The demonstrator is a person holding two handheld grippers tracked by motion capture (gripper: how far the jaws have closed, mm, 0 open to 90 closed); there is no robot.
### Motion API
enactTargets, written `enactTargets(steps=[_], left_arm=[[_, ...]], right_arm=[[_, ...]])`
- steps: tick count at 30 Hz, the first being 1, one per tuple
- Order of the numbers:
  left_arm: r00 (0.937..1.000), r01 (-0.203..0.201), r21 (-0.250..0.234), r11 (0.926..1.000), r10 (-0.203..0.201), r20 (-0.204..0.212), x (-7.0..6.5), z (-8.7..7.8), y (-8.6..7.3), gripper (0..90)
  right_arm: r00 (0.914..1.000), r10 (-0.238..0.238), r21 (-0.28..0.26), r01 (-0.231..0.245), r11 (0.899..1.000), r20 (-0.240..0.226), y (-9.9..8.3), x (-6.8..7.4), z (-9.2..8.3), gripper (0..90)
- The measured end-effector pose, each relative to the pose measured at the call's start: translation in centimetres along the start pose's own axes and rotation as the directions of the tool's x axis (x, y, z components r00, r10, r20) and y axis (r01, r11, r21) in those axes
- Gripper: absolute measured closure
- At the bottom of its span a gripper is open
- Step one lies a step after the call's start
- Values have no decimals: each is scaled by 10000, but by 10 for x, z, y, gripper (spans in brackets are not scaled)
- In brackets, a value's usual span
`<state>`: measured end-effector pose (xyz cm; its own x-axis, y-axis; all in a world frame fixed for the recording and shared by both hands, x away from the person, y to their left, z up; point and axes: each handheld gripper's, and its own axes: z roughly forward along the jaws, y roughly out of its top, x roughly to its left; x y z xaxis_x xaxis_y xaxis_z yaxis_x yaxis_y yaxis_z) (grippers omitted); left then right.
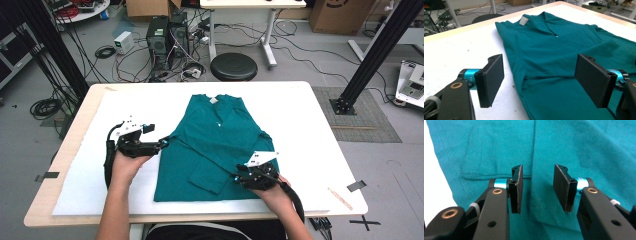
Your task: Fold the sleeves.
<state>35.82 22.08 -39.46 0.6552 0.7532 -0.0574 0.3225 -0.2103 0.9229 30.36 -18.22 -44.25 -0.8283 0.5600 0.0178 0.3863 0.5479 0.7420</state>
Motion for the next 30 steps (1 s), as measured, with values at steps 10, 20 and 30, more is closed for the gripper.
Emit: enactTargets(steps=[10,20,30], left_arm=[[10000,-24,81,10000,23,55,-1,2,0,236],[10000,-9,36,10000,9,-12,0,1,0,236],[10000,11,140,9999,-12,70,-1,4,-1,236]], right_arm=[[9997,-253,314,253,9992,8,-3,0,3,877],[9963,-751,-275,740,9969,-413,11,20,-20,870],[9975,333,-531,-300,9981,620,4,-6,-30,668]])
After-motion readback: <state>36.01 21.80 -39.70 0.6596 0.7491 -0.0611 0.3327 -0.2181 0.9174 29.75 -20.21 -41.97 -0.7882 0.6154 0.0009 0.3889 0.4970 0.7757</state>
